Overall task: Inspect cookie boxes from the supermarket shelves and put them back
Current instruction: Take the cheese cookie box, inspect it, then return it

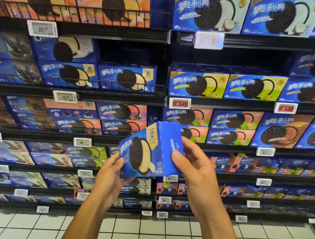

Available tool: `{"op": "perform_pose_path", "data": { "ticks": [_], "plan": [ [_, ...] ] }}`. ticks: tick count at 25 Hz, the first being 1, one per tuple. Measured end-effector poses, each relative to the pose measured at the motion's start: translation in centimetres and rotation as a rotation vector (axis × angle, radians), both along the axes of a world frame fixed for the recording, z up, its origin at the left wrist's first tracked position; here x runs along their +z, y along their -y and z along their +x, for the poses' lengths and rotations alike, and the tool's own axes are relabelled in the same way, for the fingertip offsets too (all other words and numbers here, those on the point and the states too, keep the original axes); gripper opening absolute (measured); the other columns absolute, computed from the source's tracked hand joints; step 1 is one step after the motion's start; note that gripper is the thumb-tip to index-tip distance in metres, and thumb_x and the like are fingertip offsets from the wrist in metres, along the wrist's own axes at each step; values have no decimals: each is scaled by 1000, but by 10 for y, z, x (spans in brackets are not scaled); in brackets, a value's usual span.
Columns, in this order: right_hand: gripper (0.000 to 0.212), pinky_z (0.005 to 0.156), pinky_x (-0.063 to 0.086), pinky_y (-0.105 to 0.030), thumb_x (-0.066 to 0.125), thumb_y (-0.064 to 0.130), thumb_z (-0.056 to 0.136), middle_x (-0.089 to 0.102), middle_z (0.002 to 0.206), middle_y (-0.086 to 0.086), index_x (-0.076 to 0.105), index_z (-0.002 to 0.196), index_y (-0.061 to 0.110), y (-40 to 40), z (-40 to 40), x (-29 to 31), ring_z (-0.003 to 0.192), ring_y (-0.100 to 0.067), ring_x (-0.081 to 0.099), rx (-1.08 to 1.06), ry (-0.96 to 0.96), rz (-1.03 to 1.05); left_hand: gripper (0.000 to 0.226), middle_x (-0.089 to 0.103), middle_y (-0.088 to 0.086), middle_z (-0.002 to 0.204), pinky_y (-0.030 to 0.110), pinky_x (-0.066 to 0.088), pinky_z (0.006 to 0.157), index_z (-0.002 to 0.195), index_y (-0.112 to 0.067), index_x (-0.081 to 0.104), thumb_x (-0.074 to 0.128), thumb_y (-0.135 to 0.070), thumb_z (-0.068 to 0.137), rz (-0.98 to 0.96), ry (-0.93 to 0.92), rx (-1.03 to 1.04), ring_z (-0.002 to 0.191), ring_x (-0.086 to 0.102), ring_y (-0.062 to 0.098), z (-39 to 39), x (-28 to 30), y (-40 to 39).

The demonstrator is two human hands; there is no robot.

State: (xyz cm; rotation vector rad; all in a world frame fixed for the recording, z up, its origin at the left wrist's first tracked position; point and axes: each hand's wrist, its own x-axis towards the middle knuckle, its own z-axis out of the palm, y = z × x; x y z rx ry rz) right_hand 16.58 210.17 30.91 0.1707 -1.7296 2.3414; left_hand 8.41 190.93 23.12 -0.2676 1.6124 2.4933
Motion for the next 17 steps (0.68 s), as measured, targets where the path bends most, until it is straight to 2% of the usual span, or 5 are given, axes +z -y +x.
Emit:
{"op": "perform_pose_path", "data": {
  "ticks": [4,6,11,15,17],
  "plan": [
    [35,85,55,-23,65,23,86,73,117,7,73,112,44,7,5,4,114,-13,66,75,-35,51,30,73,9,114,43,59,71,121,-13,61,35,-10,106,56,62,-35,94,72,24,-3,-2,-5],
    [37,82,55,-21,66,22,86,72,115,11,71,110,50,8,9,6,114,-9,65,98,-65,97,31,73,11,116,43,60,69,125,-11,59,36,-8,106,31,64,-53,97,71,27,0,-3,-7],
    [37,79,56,-21,69,24,84,72,113,12,70,111,50,8,10,6,115,-9,64,112,-104,123,33,72,15,116,51,56,86,130,-7,57,35,-4,105,-18,72,-86,102,69,33,4,-5,-12],
    [49,97,52,-32,73,41,79,65,127,17,61,126,48,4,5,1,124,-6,58,27,-102,84,30,73,8,113,43,60,72,123,-14,62,37,-13,106,-72,88,-95,99,71,27,5,-4,-9],
    [58,102,48,-32,71,42,81,61,132,24,52,135,48,-3,-1,-2,130,-1,53,-42,-79,28,25,74,5,106,36,58,61,108,-19,68,44,-21,103,-144,80,-114,88,73,18,5,2,-6]
  ]
}}
